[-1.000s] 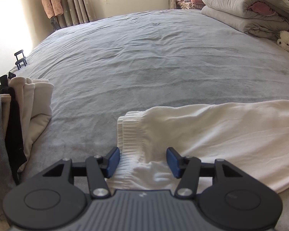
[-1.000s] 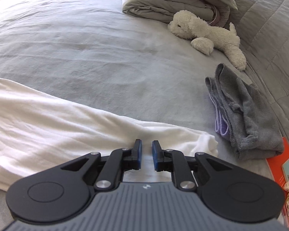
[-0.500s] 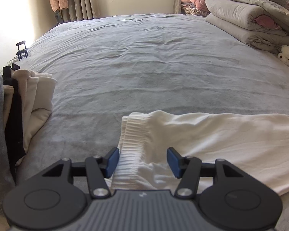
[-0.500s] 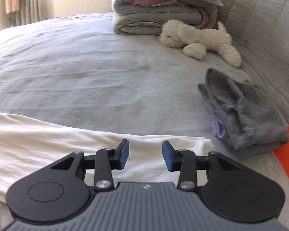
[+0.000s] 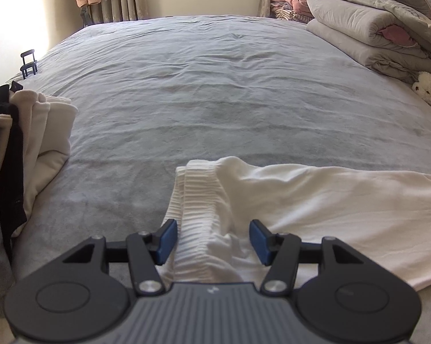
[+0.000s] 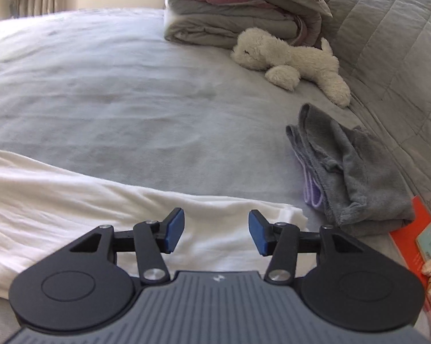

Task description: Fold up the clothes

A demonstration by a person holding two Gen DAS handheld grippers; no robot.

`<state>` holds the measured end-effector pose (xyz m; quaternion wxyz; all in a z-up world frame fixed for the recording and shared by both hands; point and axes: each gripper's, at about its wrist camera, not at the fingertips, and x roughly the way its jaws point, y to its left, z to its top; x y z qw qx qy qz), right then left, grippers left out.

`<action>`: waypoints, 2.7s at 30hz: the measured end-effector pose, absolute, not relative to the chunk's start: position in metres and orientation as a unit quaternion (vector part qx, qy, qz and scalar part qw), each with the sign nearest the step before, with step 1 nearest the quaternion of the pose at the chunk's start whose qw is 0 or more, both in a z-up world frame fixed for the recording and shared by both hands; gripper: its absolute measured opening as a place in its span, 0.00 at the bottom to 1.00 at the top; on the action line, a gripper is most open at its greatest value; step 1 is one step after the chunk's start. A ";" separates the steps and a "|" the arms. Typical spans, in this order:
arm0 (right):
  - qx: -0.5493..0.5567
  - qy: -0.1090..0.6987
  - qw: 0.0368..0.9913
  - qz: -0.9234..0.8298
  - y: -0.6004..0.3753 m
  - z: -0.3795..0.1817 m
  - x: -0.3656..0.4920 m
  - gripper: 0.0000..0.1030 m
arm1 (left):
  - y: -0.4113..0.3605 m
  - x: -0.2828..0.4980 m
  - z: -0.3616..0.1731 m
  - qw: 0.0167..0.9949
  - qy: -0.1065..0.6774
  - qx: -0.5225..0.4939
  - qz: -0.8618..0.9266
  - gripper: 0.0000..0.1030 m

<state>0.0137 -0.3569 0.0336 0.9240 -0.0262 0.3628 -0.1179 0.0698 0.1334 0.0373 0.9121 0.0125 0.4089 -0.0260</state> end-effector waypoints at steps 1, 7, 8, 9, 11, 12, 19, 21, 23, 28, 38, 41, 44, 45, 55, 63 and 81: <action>-0.003 0.353 0.931 -0.090 -0.354 0.038 0.006 0.52 | 0.131 0.069 0.039 0.912 0.409 0.010 -0.033 0.55; 0.072 0.374 0.924 0.015 -0.312 0.035 -0.023 0.52 | 0.120 0.064 0.041 0.912 0.405 0.019 -0.057 0.56; 0.078 0.376 0.923 0.028 -0.303 0.034 -0.026 0.52 | 0.120 0.064 0.040 0.912 0.407 0.021 -0.057 0.56; 0.084 0.378 0.921 0.038 -0.296 0.032 -0.028 0.52 | 0.119 0.063 0.038 0.911 0.408 0.022 -0.057 0.56; 0.093 0.382 0.918 0.051 -0.285 0.027 -0.029 0.52 | 0.116 0.064 0.036 0.909 0.413 0.027 -0.057 0.58; 0.090 0.385 0.917 0.053 -0.279 0.025 -0.029 0.53 | 0.116 0.064 0.035 0.907 0.416 0.028 -0.058 0.58; 0.065 0.368 0.928 0.015 -0.271 0.016 -0.019 0.53 | 0.114 0.063 0.033 0.905 0.420 0.032 -0.056 0.60; 0.093 0.363 0.927 0.009 -0.277 0.016 -0.019 0.53 | 0.113 0.063 0.034 0.906 0.418 0.033 -0.057 0.60; 0.118 0.363 0.924 0.006 -0.283 0.016 -0.020 0.52 | 0.114 0.062 0.034 0.906 0.418 0.033 -0.057 0.60; 0.125 0.356 0.926 -0.031 -0.291 0.017 -0.019 0.15 | 0.115 0.062 0.033 0.908 0.416 0.030 -0.049 0.60; 0.176 0.361 0.916 -0.030 -0.304 0.018 -0.024 0.27 | 0.108 0.051 0.044 0.918 0.390 0.012 -0.071 0.58; 0.192 0.362 0.912 -0.028 -0.309 0.017 -0.024 0.29 | 0.099 0.047 0.044 0.921 0.381 0.023 -0.080 0.60; 0.208 0.362 0.908 -0.027 -0.313 0.016 -0.023 0.29 | 0.091 0.048 0.037 0.918 0.387 0.039 -0.082 0.60; 0.213 0.363 0.907 -0.026 -0.314 0.016 -0.022 0.29 | 0.091 0.049 0.036 0.917 0.389 0.039 -0.083 0.60; 0.276 0.332 0.899 -0.070 -0.333 0.016 -0.029 0.27 | 0.095 0.048 0.035 0.914 0.396 0.028 -0.087 0.60; 0.331 0.350 0.873 -0.081 -0.344 0.011 -0.045 0.27 | 0.082 0.036 0.038 0.912 0.393 0.024 -0.114 0.61; 0.316 0.316 0.884 -0.139 -0.342 0.016 -0.055 0.00 | 0.078 0.035 0.035 0.910 0.397 0.037 -0.116 0.61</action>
